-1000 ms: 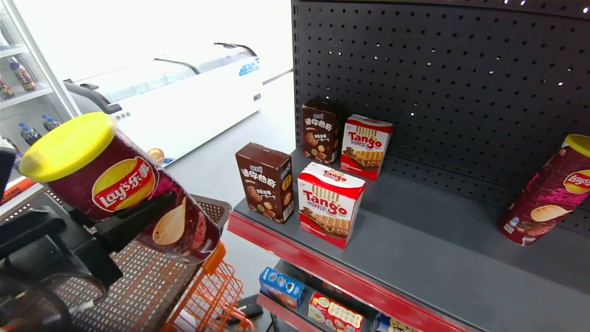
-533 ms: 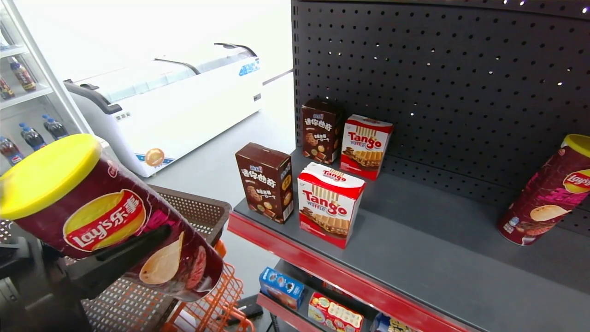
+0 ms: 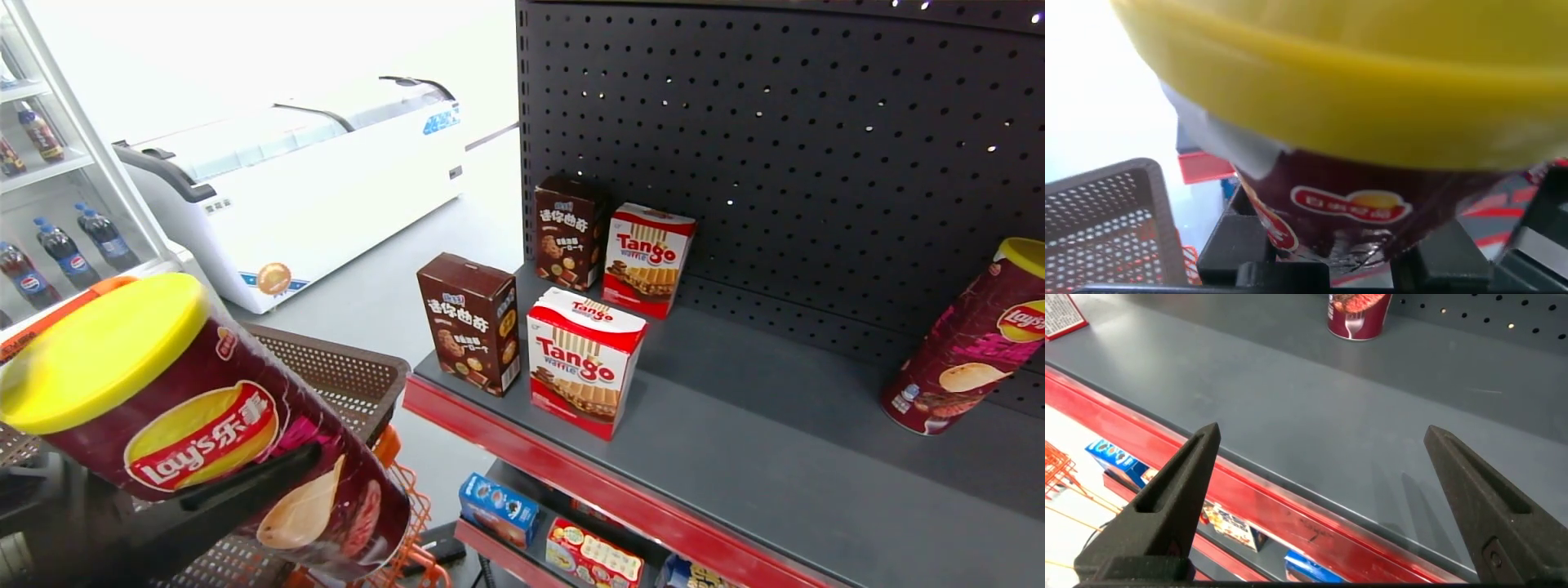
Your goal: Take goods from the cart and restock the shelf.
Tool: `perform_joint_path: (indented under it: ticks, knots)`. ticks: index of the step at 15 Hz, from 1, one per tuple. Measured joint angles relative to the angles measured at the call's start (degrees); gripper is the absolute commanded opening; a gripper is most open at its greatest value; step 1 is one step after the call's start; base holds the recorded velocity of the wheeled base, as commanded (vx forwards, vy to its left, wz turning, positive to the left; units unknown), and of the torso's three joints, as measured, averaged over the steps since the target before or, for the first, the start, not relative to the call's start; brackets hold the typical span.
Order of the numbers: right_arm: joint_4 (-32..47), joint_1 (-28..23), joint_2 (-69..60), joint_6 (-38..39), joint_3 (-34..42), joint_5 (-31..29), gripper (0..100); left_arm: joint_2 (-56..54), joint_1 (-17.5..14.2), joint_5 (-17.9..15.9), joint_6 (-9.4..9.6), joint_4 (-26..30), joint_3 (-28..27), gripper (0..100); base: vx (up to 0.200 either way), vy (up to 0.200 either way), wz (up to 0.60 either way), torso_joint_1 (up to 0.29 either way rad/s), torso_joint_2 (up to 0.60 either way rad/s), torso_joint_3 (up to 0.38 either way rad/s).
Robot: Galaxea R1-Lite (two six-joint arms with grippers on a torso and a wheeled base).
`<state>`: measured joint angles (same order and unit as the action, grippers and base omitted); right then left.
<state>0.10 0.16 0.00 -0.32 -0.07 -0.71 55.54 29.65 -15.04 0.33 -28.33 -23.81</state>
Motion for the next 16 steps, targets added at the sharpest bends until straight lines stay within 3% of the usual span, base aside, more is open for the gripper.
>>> perform_joint_path:
  ticks: [6, 11, 16]
  knots:
    - [0.0, 0.0, 0.0, 0.0, 0.0, 0.0, 100, 0.9, 3.2, -2.3, 0.21, 0.1, -0.3, 0, 0.0, 0.0, 0.0, 0.0, 0.0, 0.0]
    - [0.0, 0.0, 0.0, 0.0, 0.0, 0.0, 100, 4.9, 3.6, -6.2, 3.68, -0.3, -2.0, 0, 0.0, 0.0, 0.0, 0.0, 0.0, 0.0]
    - [0.0, 0.0, 0.0, 0.0, 0.0, 0.0, 100, 12.0, 4.0, -8.5, 4.27, -5.5, -5.2, 0, 0.0, 0.0, 0.0, 0.0, 0.0, 0.0]
